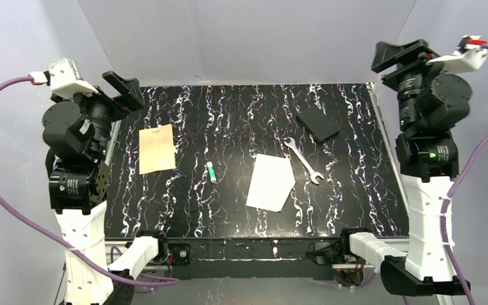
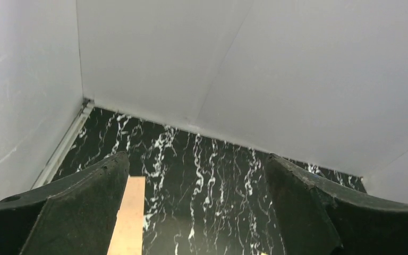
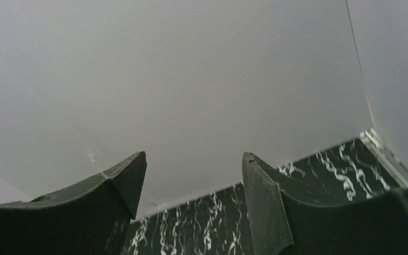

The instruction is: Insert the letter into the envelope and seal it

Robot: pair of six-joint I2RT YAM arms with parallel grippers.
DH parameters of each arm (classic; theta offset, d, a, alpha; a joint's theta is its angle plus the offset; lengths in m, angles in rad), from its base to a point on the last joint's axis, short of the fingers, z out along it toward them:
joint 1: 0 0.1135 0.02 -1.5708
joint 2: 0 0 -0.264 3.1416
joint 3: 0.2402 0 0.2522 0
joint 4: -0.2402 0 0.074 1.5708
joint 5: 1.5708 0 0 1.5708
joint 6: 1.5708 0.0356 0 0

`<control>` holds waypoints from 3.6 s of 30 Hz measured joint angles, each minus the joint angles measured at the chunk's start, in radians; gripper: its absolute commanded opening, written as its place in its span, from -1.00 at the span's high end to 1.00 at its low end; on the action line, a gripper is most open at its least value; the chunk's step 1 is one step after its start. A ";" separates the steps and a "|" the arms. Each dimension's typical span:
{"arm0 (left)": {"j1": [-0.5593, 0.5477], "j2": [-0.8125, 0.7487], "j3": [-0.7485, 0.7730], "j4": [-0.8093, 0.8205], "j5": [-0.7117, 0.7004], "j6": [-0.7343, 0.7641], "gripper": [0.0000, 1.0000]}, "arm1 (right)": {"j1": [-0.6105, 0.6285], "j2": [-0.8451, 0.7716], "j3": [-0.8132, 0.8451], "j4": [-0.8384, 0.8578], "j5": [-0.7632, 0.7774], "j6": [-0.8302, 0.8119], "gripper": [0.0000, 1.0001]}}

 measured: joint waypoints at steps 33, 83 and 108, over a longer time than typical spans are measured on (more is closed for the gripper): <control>0.315 0.998 -0.153 -0.136 0.169 -0.189 -0.36 | 0.026 0.376 -0.470 -0.103 -0.635 0.249 -0.40; 0.051 0.563 -0.894 -0.110 0.437 -0.346 0.15 | 0.745 1.025 -0.254 0.196 -0.498 0.182 -0.21; -0.119 0.296 -0.838 -0.282 0.322 -0.385 -0.16 | 0.920 0.809 -0.588 0.286 -0.436 0.241 -0.20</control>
